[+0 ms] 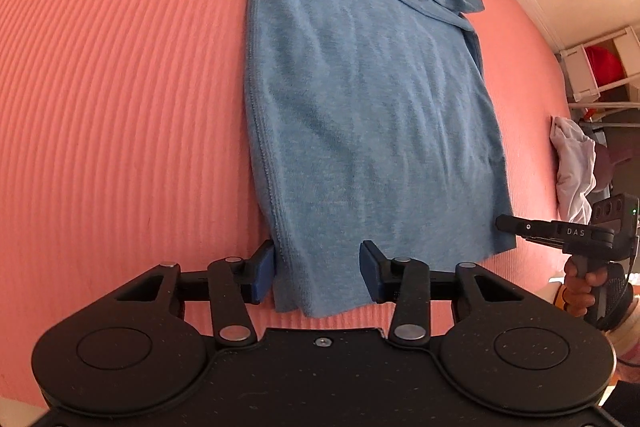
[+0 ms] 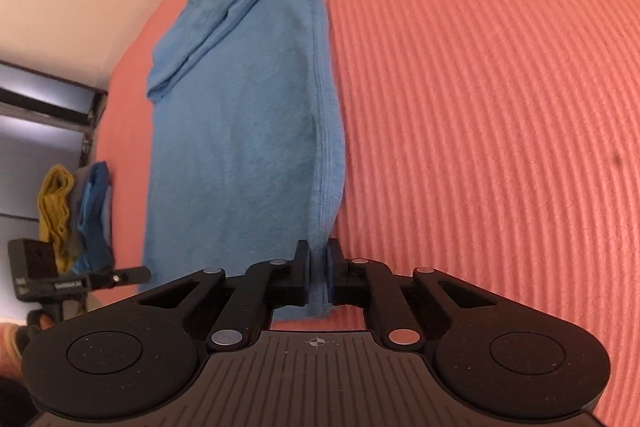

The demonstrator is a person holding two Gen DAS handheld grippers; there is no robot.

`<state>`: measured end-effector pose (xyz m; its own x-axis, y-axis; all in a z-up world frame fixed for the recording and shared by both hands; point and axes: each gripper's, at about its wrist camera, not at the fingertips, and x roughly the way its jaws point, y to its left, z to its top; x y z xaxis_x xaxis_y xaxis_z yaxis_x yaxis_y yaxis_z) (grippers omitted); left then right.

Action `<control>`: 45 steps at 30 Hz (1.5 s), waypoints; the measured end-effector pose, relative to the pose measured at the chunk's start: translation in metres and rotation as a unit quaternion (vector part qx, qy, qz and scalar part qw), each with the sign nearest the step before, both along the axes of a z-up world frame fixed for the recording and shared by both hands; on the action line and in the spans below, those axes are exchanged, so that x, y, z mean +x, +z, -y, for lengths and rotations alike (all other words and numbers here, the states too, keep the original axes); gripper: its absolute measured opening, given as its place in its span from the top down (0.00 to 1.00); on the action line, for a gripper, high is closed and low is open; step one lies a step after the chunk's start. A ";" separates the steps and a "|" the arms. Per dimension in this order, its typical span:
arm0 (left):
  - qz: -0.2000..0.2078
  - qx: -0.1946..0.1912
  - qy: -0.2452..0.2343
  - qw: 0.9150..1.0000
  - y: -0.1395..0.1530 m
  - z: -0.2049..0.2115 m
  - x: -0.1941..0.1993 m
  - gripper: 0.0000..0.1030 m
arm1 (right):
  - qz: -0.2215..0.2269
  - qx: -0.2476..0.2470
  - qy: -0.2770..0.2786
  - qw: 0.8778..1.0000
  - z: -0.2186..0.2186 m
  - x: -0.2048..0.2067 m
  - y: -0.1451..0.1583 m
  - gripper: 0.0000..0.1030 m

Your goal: Fold clothes

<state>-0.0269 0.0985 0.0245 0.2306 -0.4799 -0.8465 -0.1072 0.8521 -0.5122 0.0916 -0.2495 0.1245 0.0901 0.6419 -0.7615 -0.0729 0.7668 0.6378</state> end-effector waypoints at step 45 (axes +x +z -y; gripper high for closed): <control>0.229 -0.051 0.138 0.962 0.087 -0.069 0.129 1.00 | 0.178 0.145 -0.128 0.965 -0.014 0.121 0.085 0.97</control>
